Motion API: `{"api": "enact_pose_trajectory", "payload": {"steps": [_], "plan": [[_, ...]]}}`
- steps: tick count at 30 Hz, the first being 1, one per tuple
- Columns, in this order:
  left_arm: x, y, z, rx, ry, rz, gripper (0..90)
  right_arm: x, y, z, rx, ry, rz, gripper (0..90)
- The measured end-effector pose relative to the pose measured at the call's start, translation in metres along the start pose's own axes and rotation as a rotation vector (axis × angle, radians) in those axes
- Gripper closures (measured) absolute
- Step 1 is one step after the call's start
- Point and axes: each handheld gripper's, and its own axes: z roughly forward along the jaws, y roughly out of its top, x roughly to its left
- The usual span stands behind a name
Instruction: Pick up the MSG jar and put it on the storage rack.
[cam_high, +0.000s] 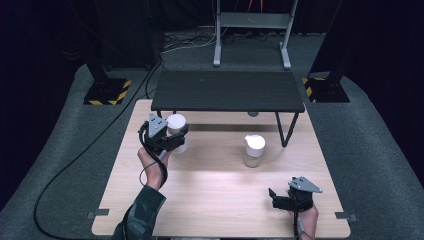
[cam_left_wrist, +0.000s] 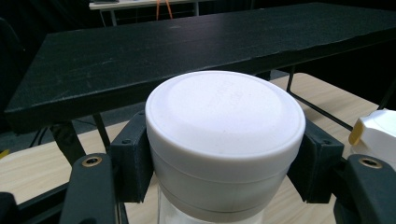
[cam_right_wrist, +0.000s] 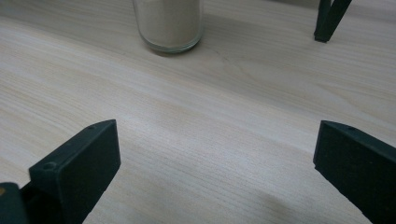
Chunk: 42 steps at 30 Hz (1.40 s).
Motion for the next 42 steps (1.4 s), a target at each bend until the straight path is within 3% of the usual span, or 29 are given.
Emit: {"api": "enact_pose_trajectory", "payload": {"steps": [42], "plan": [[0.020, 0.035, -0.014, -0.036, -0.025, -0.012, 34.1, 0.000, 0.001, 0.000, 0.003, 0.001, -0.001, 0.0]]}}
